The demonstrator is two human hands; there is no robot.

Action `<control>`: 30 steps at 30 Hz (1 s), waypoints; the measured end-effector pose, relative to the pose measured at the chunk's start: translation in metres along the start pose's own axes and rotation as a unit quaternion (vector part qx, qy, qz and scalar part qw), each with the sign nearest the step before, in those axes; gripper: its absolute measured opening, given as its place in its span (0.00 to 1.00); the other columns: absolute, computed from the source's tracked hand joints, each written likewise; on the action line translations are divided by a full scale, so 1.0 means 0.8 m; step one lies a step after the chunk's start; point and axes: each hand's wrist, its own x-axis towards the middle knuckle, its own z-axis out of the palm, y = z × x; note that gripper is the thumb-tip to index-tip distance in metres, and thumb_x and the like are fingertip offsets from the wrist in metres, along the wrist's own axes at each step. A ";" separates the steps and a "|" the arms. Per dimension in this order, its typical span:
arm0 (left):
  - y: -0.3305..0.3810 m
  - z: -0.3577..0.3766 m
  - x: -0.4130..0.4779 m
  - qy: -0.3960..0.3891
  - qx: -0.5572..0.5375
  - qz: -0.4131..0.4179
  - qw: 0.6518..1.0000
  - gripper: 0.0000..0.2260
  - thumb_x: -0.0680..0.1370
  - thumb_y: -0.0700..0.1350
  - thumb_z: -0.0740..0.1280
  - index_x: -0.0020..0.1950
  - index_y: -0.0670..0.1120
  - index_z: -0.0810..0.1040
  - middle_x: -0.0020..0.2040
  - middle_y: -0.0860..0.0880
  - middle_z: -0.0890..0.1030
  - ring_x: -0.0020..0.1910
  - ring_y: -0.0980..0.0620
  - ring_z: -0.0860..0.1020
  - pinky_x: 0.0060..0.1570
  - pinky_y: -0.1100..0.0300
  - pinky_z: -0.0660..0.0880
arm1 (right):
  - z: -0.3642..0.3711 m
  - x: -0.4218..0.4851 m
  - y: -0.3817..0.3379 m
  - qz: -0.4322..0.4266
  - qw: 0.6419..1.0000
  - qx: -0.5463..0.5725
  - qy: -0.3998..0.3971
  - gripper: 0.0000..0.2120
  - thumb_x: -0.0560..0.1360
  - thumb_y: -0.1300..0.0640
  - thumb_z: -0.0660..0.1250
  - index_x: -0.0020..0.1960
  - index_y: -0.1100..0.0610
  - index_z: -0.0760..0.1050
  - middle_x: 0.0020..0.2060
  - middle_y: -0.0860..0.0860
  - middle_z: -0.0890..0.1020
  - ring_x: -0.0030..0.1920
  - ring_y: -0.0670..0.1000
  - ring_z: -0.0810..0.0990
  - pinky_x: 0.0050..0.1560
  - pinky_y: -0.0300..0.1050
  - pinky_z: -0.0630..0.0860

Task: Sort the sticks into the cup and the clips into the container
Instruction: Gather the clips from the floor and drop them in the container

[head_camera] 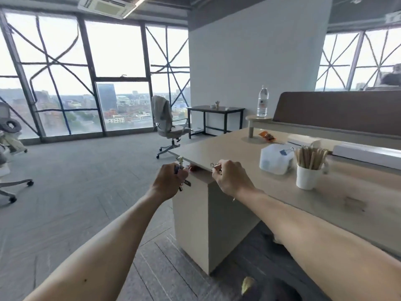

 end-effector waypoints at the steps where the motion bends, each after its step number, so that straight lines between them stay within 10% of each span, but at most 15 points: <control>1: 0.008 0.011 0.008 -0.005 -0.005 0.002 1.000 0.18 0.78 0.43 0.65 0.29 0.46 0.65 0.25 0.52 0.66 0.25 0.52 0.62 0.27 0.58 0.61 | -0.009 0.004 0.011 0.005 1.000 0.000 0.002 0.10 0.79 0.52 0.62 0.48 0.58 0.77 0.45 0.59 0.83 0.49 0.64 0.80 0.44 0.48 0.70; 21: 0.138 0.290 0.260 -0.121 -0.100 0.046 0.987 0.15 0.78 0.45 0.64 0.39 0.35 0.75 0.28 0.46 0.72 0.24 0.50 0.66 0.24 0.62 0.62 | -0.176 0.233 0.216 0.003 0.995 -0.044 0.086 0.10 0.80 0.56 0.64 0.46 0.62 0.78 0.38 0.53 0.79 0.37 0.52 0.76 0.28 0.32 0.63; 30: 0.161 0.358 0.323 -0.133 -0.056 0.049 0.988 0.14 0.78 0.46 0.64 0.38 0.37 0.76 0.30 0.45 0.74 0.24 0.49 0.67 0.24 0.61 0.64 | -0.188 0.313 0.297 0.018 0.998 -0.031 0.052 0.09 0.78 0.55 0.65 0.44 0.59 0.78 0.37 0.53 0.79 0.41 0.55 0.76 0.38 0.45 0.67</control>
